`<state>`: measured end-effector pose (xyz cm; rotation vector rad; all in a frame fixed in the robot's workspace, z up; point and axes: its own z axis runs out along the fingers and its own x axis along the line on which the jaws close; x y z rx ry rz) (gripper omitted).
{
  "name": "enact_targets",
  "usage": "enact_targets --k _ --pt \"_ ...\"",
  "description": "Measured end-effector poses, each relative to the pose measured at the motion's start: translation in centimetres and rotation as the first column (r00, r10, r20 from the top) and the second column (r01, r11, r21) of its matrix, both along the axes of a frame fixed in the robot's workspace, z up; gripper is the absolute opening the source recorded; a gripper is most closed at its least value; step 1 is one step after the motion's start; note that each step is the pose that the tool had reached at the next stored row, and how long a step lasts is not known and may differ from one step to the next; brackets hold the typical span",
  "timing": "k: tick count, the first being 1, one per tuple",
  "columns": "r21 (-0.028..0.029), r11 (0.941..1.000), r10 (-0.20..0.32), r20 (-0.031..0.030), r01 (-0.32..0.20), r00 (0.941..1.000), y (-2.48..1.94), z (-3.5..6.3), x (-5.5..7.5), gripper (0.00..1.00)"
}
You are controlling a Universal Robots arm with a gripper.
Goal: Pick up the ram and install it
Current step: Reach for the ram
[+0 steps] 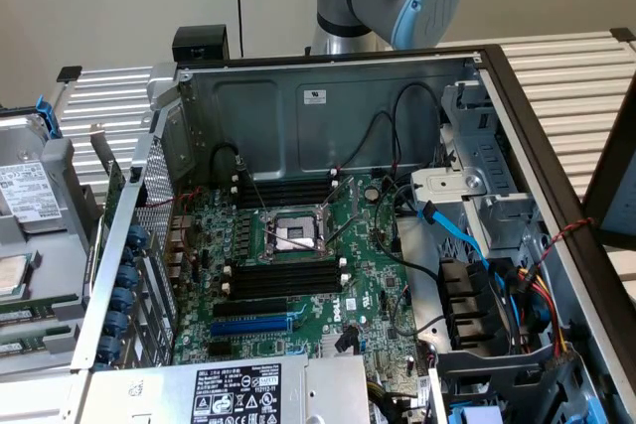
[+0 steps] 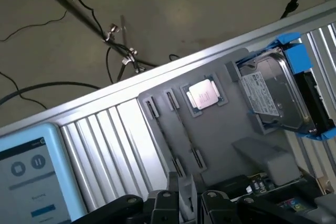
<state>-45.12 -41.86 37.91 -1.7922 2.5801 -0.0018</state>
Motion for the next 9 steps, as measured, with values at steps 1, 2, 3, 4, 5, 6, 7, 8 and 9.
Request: enact_targets --k 1,2,3,4,5,6,7,8,9 --pt "-0.0001 0.9998 0.018 0.0019 -0.018 0.9998 0.00 -0.04 0.00 0.24" --pt "-0.0001 0.9993 0.037 0.0036 -0.037 0.9993 0.00 -0.08 0.00 0.24" --pt "-0.0002 0.9985 0.055 0.0049 -0.055 0.9985 0.00 -0.12 0.00 0.24" --pt "-0.0002 0.9973 0.073 0.0058 -0.073 0.9973 0.00 -0.17 0.00 0.24" --pt "-0.0003 0.9957 0.093 0.0061 -0.093 0.9957 0.00 -0.21 0.00 0.24" --pt "-0.0003 0.9940 0.110 0.0067 -0.110 0.9939 0.00 -0.25 0.00 0.24" --pt "-0.0003 0.9916 0.129 0.0071 -0.129 0.9916 0.00 -0.30 0.00 0.24" --pt "-0.0003 0.9893 0.146 0.0073 -0.146 0.9893 0.00 -0.34 0.00 0.24" --pt "-0.0004 0.9863 0.165 0.0074 -0.165 0.9863 0.00 -0.38 0.00 0.24"
